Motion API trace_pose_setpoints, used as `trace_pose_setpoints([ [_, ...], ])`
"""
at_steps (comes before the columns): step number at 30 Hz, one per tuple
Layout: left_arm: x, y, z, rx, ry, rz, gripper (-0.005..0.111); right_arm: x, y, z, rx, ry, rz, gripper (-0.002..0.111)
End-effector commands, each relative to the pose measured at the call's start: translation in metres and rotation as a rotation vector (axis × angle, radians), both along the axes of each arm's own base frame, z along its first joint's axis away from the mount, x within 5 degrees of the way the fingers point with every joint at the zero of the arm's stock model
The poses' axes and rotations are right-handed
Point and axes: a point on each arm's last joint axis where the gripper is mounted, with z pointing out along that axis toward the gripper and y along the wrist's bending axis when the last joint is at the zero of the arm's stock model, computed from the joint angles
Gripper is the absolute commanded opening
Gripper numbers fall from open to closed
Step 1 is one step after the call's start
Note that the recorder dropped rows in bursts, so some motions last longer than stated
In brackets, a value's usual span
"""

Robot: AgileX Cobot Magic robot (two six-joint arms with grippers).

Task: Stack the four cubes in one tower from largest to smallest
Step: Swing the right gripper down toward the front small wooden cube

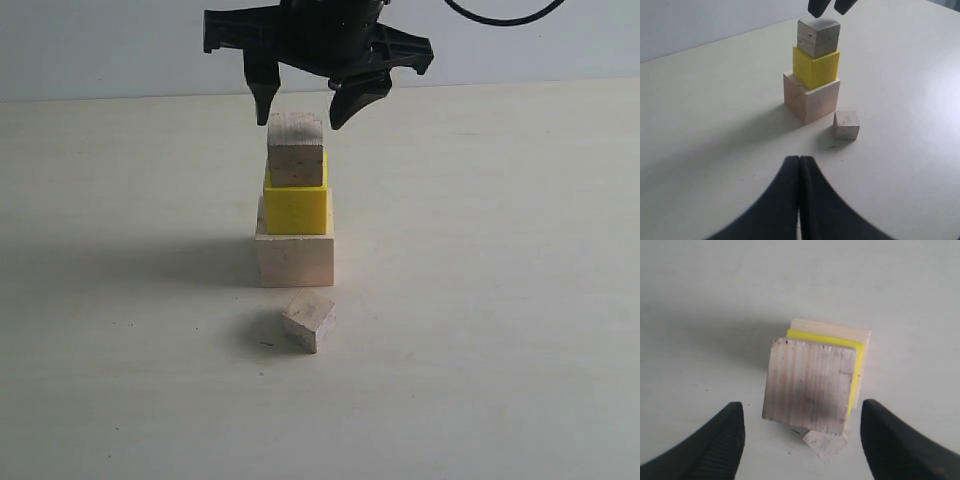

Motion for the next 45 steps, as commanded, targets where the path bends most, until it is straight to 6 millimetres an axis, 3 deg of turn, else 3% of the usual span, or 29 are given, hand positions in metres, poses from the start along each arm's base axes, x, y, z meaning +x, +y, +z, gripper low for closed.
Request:
trace_pose_setpoints([
  [1,0.000,0.000,0.001,-0.010,-0.014,-0.007,0.000,-0.008,-0.007,0.019,-0.004,-0.030,0.012,0.064],
  [6,0.000,0.000,0.001,-0.010,-0.014,-0.007,0.000,-0.014,-0.011,0.031,-0.007,-0.066,0.088,0.062],
  [8,0.000,0.000,0.001,-0.010,-0.014,-0.007,0.000,-0.018,-0.011,0.036,0.012,-0.074,0.148,0.056],
  [10,0.000,0.000,0.001,-0.010,-0.014,-0.007,0.000,-0.021,-0.010,0.040,0.034,-0.076,0.185,0.044],
  [15,0.000,0.000,0.001,-0.010,-0.014,-0.007,0.000,-0.029,-0.009,0.049,0.070,-0.097,0.289,-0.001],
  [21,0.000,0.000,0.001,-0.010,-0.014,-0.007,0.000,-0.045,-0.023,0.030,0.011,-0.038,0.330,0.000],
  [29,0.000,0.000,0.001,-0.010,-0.014,-0.007,0.000,-0.095,-0.053,0.000,0.059,-0.004,0.416,0.000],
  [33,0.000,0.000,0.001,-0.010,-0.014,-0.007,0.000,-0.115,-0.065,-0.030,0.055,0.017,0.521,0.000],
  [39,0.000,0.000,0.001,-0.010,-0.014,-0.007,0.000,-0.123,-0.074,-0.070,0.018,0.018,0.534,0.000],
  [45,0.000,0.000,0.001,-0.010,-0.014,-0.007,0.000,-0.120,-0.074,-0.076,0.017,-0.054,0.586,0.005],
])
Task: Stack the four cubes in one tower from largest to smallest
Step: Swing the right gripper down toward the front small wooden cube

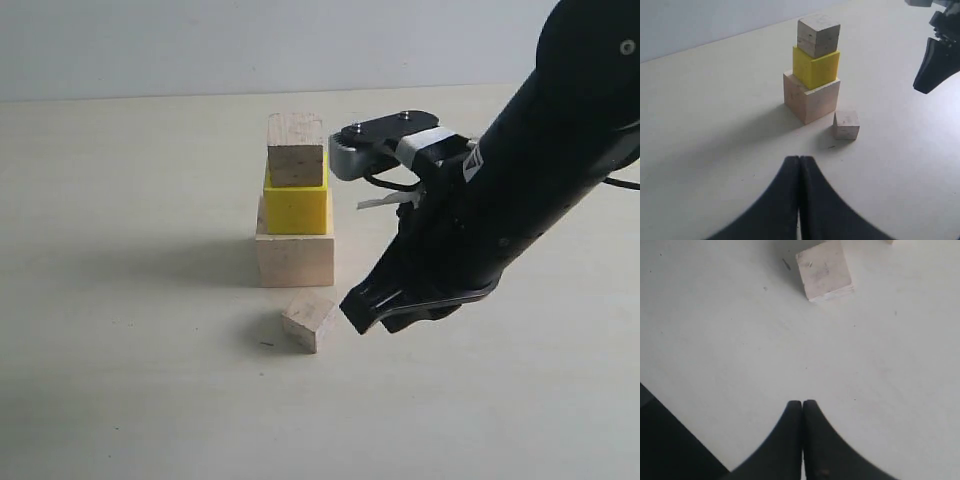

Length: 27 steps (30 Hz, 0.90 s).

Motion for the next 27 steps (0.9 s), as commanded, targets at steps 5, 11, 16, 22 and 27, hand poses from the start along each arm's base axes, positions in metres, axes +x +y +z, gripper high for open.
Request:
trace_pose_setpoints([
  [5,0.000,0.000,0.000,-0.016,-0.015,-0.004,0.000,0.010,0.008,0.004,0.086,-0.168,0.089,0.016],
  [11,0.000,-0.001,0.000,-0.023,-0.013,-0.001,0.000,0.013,0.012,-0.005,0.091,-0.161,0.122,0.034],
  [16,0.000,-0.001,0.000,-0.023,-0.013,-0.001,0.000,0.018,0.017,-0.020,0.083,-0.130,0.125,0.051],
  [22,0.000,-0.001,0.000,-0.023,-0.013,-0.001,0.000,0.020,0.024,-0.032,0.100,-0.077,0.116,0.056],
  [27,0.000,-0.001,0.000,-0.023,-0.013,-0.001,0.000,0.021,0.024,-0.037,0.090,-0.065,0.116,0.056],
])
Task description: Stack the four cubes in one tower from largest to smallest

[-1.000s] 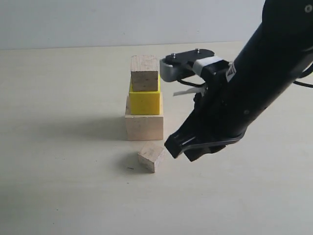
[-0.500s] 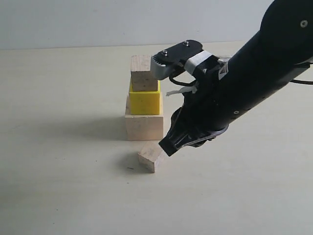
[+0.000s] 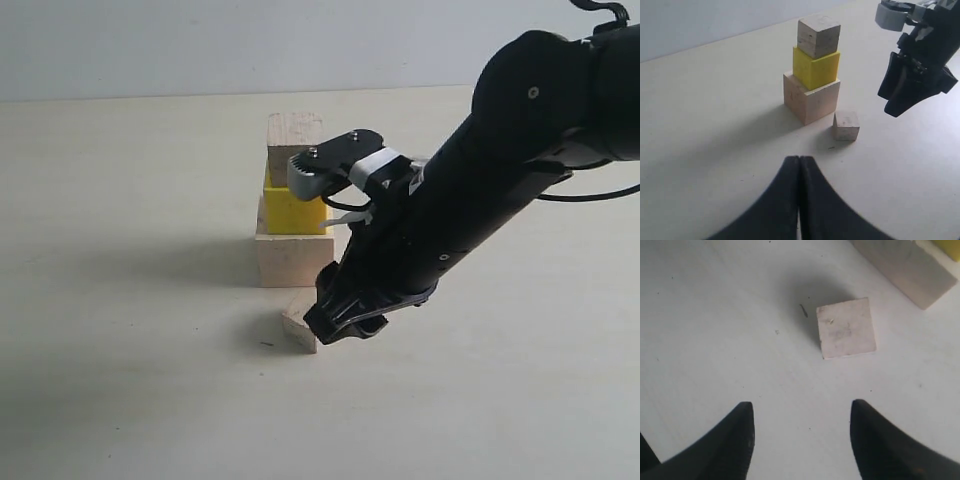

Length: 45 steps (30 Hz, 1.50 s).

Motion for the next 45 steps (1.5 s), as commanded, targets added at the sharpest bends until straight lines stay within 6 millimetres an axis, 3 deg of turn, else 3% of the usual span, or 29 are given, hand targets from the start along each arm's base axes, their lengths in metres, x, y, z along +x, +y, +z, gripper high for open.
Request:
trace_pose_setpoints([
  [1,0.000,0.000,0.001,-0.017,-0.016,-0.004,0.000,0.001,0.001,-0.002,0.002,-0.008,0.005,0.056],
  [16,-0.001,0.000,0.001,-0.025,-0.016,-0.007,0.000,0.008,0.004,0.000,0.037,-0.099,0.004,0.055],
  [25,-0.019,0.012,0.004,-0.102,-0.125,-0.010,0.000,-0.016,-0.007,-0.015,0.070,-0.031,0.027,0.054],
  [32,-0.021,0.013,0.004,-0.108,-0.134,-0.009,0.000,-0.036,-0.028,-0.014,0.127,-0.134,-0.031,0.052],
  [37,-0.021,0.013,0.004,-0.108,-0.134,-0.009,0.000,-0.038,-0.037,-0.011,0.182,-0.269,-0.097,0.052],
  [45,-0.021,0.013,0.004,-0.108,-0.134,-0.009,0.000,-0.032,-0.033,-0.023,0.162,-0.300,-0.037,0.052],
])
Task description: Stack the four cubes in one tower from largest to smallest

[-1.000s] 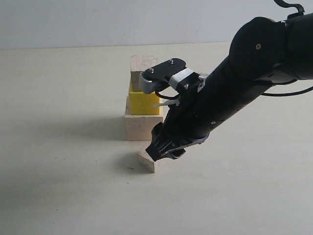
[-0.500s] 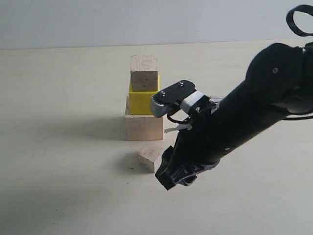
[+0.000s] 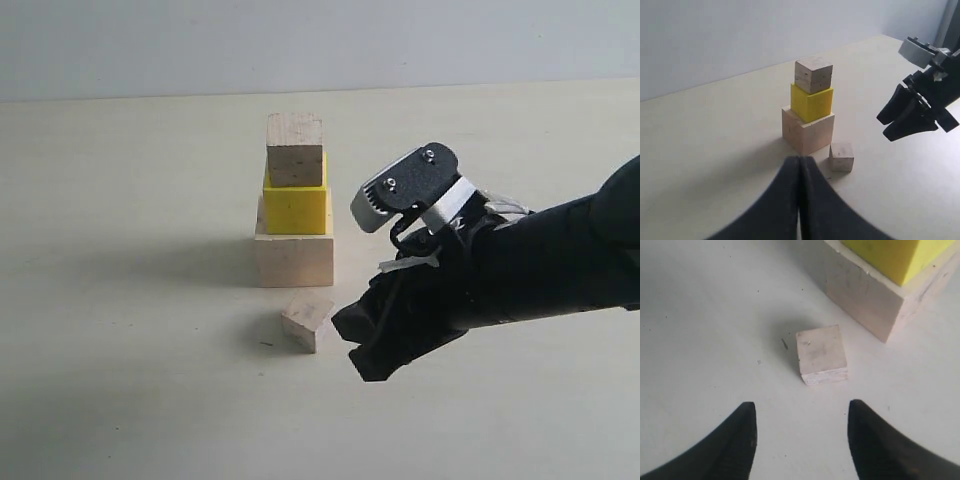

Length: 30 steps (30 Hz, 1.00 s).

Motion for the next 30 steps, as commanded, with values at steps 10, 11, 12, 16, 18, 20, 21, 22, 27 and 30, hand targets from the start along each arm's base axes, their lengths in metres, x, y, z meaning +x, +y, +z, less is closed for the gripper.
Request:
trace_pose_setpoints([
  [10,0.000,0.000,0.000,-0.015,-0.006,-0.008,0.000,0.008,0.009,-0.029,-0.021,0.015,0.037,0.052],
  [11,0.000,0.000,0.000,-0.015,-0.006,-0.008,0.000,0.008,0.010,-0.029,-0.013,0.012,0.043,0.052],
  [12,0.000,0.000,0.000,-0.015,-0.006,-0.008,0.000,0.009,0.010,-0.030,-0.011,0.009,0.046,0.052],
  [16,0.000,0.000,0.000,-0.015,-0.006,-0.008,0.000,0.023,0.024,-0.035,0.004,-0.002,0.068,0.053],
  [18,0.000,0.000,0.000,-0.015,-0.006,-0.008,0.000,0.030,0.031,-0.044,0.004,0.024,0.081,0.053],
  [20,0.000,0.000,0.000,-0.015,-0.006,-0.008,0.000,0.030,0.032,-0.052,-0.009,0.046,0.085,0.053],
  [21,0.000,0.000,0.000,-0.015,-0.006,-0.008,0.000,0.030,0.032,-0.054,-0.014,0.052,0.085,0.053],
  [22,0.000,0.000,0.000,-0.015,-0.006,-0.008,0.000,0.030,0.032,-0.060,-0.025,0.067,0.085,0.053],
  [27,0.000,0.000,0.000,-0.015,-0.006,-0.008,0.000,0.030,0.032,-0.064,-0.033,0.070,0.091,0.053],
  [30,0.000,0.000,0.000,-0.014,-0.004,-0.008,0.000,0.032,0.034,-0.063,-0.025,0.066,0.085,0.053],
])
